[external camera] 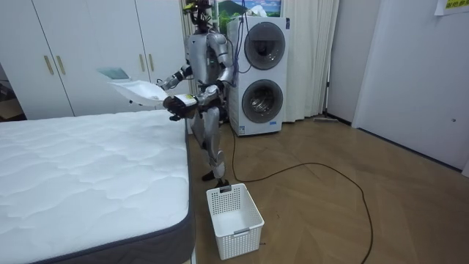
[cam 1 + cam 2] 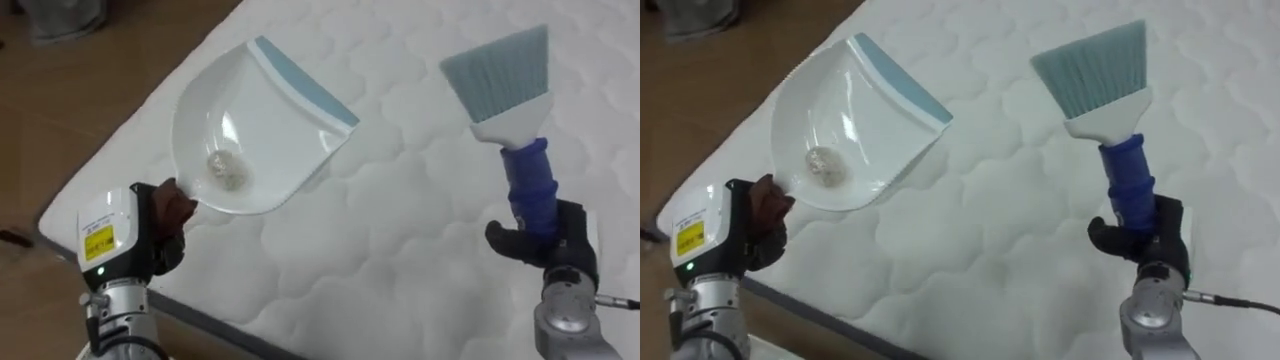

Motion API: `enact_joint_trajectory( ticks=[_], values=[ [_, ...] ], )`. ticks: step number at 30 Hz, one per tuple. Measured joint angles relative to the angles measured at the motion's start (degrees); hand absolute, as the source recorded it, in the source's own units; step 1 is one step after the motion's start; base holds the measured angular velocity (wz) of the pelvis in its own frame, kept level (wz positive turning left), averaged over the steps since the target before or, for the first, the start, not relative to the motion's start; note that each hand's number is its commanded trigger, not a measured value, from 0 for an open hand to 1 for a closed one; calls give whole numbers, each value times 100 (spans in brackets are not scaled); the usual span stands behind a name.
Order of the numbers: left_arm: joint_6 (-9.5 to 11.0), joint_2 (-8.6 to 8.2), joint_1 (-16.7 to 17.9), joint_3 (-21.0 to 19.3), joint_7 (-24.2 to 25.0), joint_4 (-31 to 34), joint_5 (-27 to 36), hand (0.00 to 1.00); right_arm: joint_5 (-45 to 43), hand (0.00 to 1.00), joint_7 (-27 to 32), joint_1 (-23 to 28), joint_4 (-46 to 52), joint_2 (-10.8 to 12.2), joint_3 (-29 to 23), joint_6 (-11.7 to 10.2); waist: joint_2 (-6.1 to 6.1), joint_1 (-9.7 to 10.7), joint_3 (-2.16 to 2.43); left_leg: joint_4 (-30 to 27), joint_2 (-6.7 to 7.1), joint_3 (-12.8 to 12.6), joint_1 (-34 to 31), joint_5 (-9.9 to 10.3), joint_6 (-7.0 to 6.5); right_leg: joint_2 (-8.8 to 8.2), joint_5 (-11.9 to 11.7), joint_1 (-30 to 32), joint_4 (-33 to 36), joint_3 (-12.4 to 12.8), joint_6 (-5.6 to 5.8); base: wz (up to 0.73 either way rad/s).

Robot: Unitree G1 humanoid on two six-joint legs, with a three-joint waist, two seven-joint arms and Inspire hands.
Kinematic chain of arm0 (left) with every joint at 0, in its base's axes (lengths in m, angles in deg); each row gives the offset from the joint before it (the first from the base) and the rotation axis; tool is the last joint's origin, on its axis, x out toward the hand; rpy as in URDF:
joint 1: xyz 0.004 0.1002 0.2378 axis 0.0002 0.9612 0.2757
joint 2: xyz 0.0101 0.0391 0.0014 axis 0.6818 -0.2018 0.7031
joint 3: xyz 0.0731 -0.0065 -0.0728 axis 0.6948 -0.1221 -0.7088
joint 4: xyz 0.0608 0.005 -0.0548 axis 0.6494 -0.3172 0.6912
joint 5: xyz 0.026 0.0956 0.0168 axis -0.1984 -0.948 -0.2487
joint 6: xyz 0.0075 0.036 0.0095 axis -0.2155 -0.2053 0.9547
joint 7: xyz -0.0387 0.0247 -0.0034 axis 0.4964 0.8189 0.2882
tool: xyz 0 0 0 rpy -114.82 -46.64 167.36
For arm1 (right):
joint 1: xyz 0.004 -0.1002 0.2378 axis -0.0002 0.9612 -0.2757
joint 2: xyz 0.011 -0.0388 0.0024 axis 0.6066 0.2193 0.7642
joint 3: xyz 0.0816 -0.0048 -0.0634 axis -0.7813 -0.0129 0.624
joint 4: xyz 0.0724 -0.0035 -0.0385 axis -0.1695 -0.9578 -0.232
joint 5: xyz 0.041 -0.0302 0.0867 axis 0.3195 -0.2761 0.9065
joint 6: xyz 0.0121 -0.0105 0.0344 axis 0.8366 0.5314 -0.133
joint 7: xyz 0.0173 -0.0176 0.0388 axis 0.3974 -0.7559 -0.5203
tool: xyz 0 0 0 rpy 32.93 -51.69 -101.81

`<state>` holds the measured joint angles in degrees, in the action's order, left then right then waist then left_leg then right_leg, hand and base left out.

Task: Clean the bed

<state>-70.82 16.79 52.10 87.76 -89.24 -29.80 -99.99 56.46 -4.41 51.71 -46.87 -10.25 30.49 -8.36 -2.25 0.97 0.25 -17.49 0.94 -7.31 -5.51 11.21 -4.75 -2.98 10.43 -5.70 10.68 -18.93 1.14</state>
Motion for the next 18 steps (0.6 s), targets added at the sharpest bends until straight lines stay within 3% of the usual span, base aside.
enact_joint_trajectory(
  ticks=[3, 6, 9, 13, 18],
  values=[
    [3, -16, -4, -1, -18, 0, 9, 100, 33, 0, 6, -13, 0, 5, 2, -141, 34, -143, -15, -40, 51, 180, -6, -1, 1, 15, 43, -94, -16, -29, 7, 38],
    [11, -22, -1, -7, -24, 0, 10, 100, 34, 0, 5, -10, -14, 18, 3, -144, 127, -227, -54, -25, 110, 291, -29, -24, -2, 10, 79, -177, -24, -209, 14, 24],
    [64, -21, -2, -11, -27, 0, 21, 100, 22, 0, 44, 14, -13, 68, 5, -143, 182, -267, -43, -5, 177, 405, -95, -84, -17, -10, 80, -177, -26, -340, 15, 23],
    [119, -45, 2, -11, -27, 0, 24, 100, 39, 0, 213, 35, -12, 81, 71, -142, 159, -316, -38, 4, 211, 437, -135, -111, -45, -52, 80, -177, 18, -521, 16, 20],
    [122, -68, 35, -10, -2, 1, 13, 100, 79, 0, 232, 55, -13, 88, 178, -128, 143, -365, -37, 15, 280, 549, -94, -124, -105, -128, 92, -171, 256, -548, 38, 20]
  ],
)
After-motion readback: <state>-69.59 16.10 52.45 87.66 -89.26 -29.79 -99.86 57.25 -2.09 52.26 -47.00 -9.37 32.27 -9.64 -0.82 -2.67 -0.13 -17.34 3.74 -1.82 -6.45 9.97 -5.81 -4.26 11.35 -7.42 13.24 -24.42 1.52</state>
